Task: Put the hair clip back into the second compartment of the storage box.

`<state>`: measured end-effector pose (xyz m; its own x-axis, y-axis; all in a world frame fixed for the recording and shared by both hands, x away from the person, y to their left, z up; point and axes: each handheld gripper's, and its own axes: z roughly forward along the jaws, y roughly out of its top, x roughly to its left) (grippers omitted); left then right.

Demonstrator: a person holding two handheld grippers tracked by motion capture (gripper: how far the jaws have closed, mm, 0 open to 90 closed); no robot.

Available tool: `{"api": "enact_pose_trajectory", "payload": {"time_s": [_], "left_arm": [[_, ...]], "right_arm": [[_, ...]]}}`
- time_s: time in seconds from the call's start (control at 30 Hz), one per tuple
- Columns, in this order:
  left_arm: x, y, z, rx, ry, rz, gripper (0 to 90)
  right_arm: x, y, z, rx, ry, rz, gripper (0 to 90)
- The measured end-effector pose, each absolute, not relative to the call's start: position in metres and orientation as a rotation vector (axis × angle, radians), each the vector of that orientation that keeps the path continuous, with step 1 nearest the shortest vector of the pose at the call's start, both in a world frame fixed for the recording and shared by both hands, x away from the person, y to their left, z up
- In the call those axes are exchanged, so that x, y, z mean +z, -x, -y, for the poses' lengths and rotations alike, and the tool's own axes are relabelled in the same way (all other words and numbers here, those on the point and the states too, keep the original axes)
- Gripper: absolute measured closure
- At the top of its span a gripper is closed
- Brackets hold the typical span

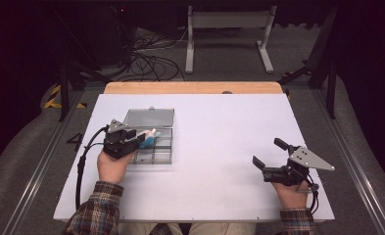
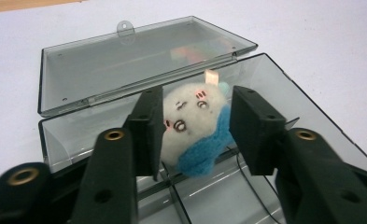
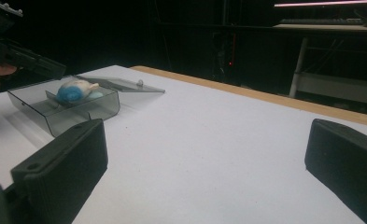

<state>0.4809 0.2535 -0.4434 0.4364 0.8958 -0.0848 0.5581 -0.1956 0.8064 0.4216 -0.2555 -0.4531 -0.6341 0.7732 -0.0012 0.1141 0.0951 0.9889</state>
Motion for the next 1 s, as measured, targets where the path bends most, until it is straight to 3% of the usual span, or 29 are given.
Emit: {"api": "enact_pose_trajectory", "payload": {"time_s": [0.37,1.0], "left_arm": [[-0.445,-0.479,-0.257,0.533,-1.913,-1.241,89.7],[-0.456,-0.489,-0.255,0.509,-1.931,-1.312,90.0]], "right_arm": [[-0.453,-0.422,0.255,1.581,-0.868,-1.838,0.0],[-0.453,-0.421,0.256,1.581,-0.867,-1.837,0.0]]}}
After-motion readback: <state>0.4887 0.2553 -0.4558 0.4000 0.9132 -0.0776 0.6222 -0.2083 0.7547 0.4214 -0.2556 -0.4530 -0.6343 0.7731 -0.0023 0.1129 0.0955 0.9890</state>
